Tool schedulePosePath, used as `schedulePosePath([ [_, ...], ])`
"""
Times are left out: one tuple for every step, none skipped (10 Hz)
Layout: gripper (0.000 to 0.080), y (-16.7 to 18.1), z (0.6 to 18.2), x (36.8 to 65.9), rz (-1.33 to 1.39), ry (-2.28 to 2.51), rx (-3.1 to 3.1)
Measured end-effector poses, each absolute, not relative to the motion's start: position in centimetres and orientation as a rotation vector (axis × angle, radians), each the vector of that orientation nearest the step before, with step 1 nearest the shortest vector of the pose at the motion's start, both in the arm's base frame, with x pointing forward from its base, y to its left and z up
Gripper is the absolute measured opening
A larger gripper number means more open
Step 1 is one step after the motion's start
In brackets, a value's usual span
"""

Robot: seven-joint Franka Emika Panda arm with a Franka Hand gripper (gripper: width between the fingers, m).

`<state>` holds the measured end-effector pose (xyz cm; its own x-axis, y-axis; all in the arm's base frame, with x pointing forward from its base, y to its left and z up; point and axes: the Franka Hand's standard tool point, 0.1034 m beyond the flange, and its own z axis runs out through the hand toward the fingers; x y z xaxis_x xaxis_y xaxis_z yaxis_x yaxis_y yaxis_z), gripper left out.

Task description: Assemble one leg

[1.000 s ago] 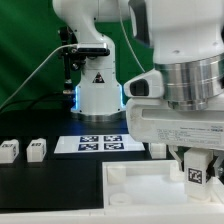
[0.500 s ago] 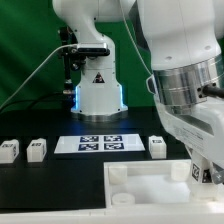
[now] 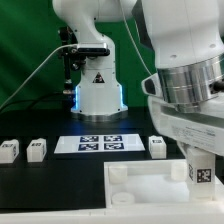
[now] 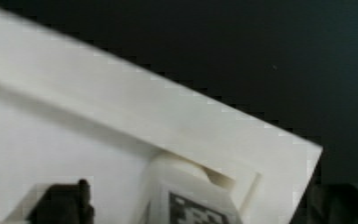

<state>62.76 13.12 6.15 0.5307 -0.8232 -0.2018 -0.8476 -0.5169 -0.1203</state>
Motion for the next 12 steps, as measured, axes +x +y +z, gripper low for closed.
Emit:
schedulePosePath([
  [0.0634, 13.0, 6.2, 62.8, 0.155, 1.237, -2.654],
  [0.0645, 13.1, 6.3, 62.8, 0.128, 1.066, -2.735],
  [0.0645, 13.0, 6.2, 62.8, 0.121, 0.996, -2.761],
  [0.0649, 12.8, 6.2, 62.8, 0.100, 0.818, -2.819],
  [0.0649, 12.8, 6.2, 62.8, 0.083, 0.654, -2.862],
  [0.0649, 12.4, 6.2, 62.9, 0.052, 0.392, -2.945],
  [0.0649, 12.1, 6.3, 63.1, 0.021, 0.136, -2.992],
  [0.0649, 12.0, 6.3, 63.2, 0.004, -0.015, -3.002],
  [0.0649, 12.0, 6.3, 63.1, 0.005, -0.010, -3.000],
  [0.0649, 12.1, 6.3, 63.1, 0.008, 0.029, -3.000],
  [0.0519, 12.1, 6.3, 63.1, 0.013, 0.098, -2.995],
  [0.0367, 12.2, 6.3, 63.1, 0.022, 0.220, -2.986],
])
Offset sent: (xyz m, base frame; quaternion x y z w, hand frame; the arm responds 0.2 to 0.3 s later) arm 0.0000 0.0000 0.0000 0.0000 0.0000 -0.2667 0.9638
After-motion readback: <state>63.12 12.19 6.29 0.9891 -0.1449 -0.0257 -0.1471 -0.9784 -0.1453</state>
